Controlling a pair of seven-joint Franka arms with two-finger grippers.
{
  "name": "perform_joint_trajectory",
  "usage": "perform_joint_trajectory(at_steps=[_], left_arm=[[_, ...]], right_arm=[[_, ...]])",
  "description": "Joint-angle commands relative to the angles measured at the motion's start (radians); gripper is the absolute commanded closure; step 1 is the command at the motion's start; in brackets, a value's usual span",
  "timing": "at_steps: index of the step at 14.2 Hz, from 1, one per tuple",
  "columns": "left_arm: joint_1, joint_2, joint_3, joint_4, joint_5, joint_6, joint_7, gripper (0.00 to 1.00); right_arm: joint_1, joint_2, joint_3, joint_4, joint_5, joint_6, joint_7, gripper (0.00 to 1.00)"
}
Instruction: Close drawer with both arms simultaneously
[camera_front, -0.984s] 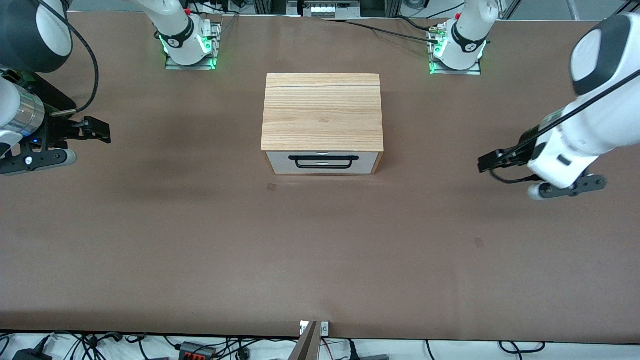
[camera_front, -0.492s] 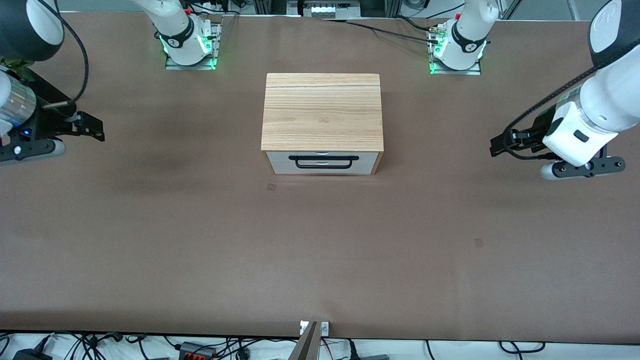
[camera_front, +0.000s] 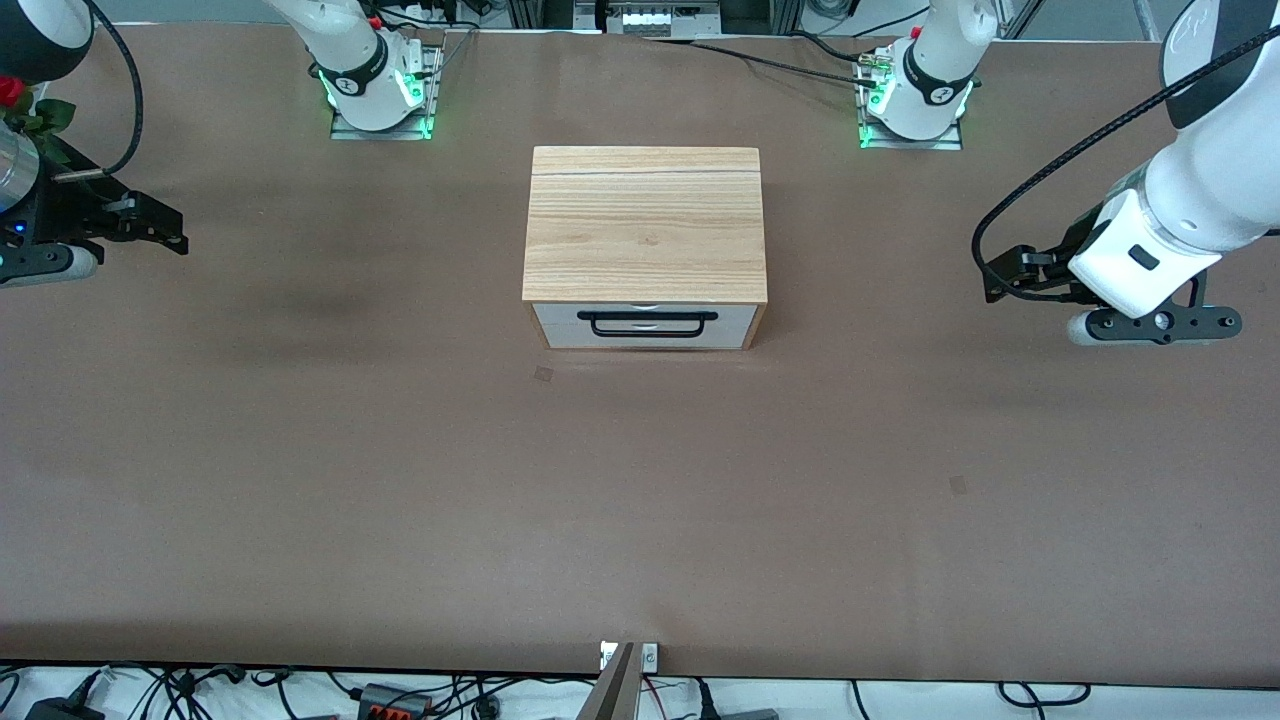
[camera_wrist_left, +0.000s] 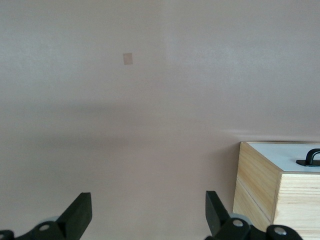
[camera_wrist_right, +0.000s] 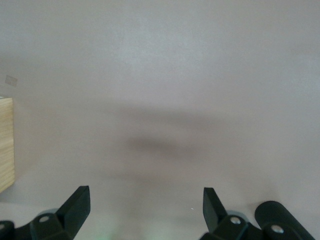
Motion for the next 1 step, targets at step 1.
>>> perform_joint_trajectory(at_steps=[1], left_arm=[[0.001,-0.029,-0.002,-0.030,0.017,-0.002,0.025,0.00]], right_arm=[[-0.049,-0.020,0.027,0.004,0.037,0.002,0.010,0.00]])
